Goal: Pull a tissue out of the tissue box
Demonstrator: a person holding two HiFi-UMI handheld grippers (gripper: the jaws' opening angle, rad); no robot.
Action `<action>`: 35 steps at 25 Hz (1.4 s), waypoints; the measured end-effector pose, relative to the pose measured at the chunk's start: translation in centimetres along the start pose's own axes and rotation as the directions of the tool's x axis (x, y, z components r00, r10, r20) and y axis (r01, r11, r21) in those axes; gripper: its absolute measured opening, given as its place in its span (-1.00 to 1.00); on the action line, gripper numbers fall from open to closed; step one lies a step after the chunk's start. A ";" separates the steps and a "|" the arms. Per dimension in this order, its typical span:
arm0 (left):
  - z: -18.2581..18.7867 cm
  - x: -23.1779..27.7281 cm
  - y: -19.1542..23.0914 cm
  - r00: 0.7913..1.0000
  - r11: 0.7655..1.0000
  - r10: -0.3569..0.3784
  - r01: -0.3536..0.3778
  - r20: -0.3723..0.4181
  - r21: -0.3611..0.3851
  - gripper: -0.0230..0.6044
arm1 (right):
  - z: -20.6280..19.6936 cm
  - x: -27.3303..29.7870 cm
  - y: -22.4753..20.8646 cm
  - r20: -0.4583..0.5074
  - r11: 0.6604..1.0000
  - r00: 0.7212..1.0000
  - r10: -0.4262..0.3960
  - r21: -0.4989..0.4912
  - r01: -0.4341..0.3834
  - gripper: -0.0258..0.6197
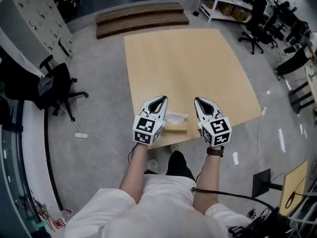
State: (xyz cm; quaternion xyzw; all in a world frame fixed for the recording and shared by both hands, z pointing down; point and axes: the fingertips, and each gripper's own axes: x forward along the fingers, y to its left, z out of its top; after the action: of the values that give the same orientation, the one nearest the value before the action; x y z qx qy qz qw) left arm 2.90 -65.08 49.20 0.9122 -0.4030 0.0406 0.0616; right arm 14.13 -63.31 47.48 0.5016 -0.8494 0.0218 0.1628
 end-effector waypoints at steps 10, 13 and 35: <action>-6.3 3.3 2.2 0.993 0.997 0.015 -0.024 -0.118 -0.080 -0.92 | -7.4 6.1 3.4 -0.231 0.967 0.954 0.193 -0.122 -0.225 -0.91; -8.2 3.6 2.6 0.989 0.995 0.016 -0.030 -0.147 -0.094 -0.92 | -9.7 7.5 4.3 -0.292 0.956 0.931 0.218 -0.125 -0.264 -0.86; -11.7 4.1 1.9 0.979 0.989 0.023 -0.052 -0.204 -0.138 -0.92 | -20.9 10.4 5.8 -0.536 0.890 0.842 0.060 -0.354 -0.289 -0.63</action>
State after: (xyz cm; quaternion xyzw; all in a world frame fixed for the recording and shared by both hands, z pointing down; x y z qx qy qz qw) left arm 3.91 -67.65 61.43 0.8889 -0.4136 0.1050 0.1667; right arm 9.83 -65.05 71.08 0.3489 -0.8027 -0.0147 0.4835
